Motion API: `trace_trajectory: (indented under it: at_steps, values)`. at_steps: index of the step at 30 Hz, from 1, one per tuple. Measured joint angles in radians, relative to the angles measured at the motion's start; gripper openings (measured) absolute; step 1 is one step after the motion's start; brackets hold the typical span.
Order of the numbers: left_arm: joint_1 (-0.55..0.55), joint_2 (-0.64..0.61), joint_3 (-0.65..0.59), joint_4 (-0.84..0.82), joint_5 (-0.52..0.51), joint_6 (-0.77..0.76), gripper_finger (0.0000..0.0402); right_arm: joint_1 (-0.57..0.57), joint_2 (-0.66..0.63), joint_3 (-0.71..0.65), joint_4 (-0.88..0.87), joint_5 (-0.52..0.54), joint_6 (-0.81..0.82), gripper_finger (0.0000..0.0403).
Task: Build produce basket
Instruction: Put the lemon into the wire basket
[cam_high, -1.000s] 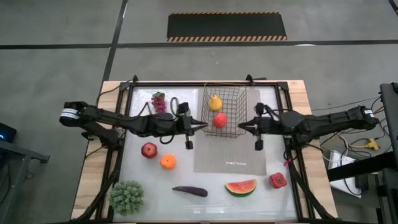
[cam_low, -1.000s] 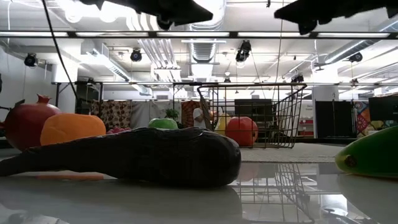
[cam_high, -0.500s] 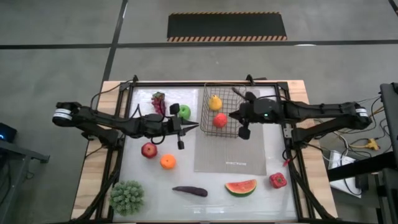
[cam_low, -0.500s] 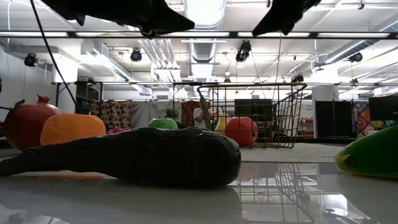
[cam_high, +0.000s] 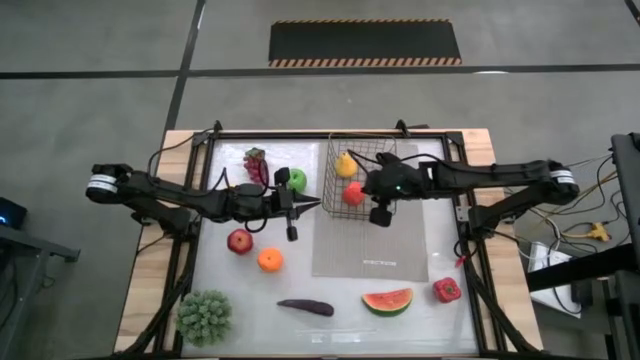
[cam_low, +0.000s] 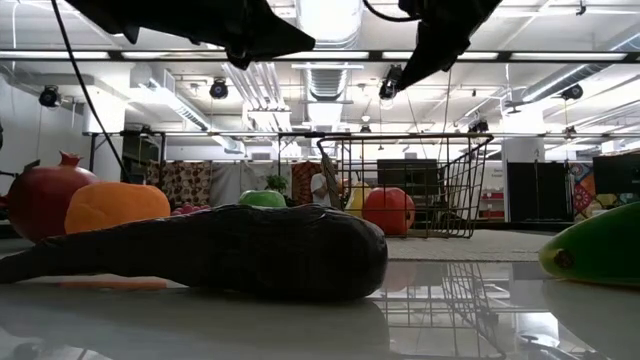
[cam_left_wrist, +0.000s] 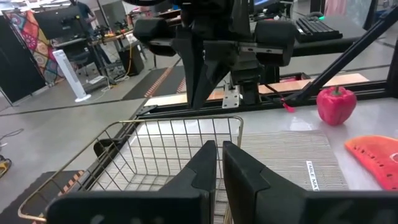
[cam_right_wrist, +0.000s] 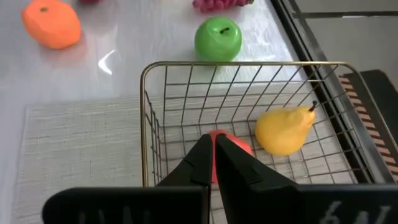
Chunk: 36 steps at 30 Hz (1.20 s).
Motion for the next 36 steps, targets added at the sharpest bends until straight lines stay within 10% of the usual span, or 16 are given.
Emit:
trace_trajectory:
  at_steps: [36]
  values:
    - [0.000,-0.001,0.001,0.015,0.000,0.001,0.0010,0.000,0.016,-0.022,-0.015,0.000,-0.028,0.0009]
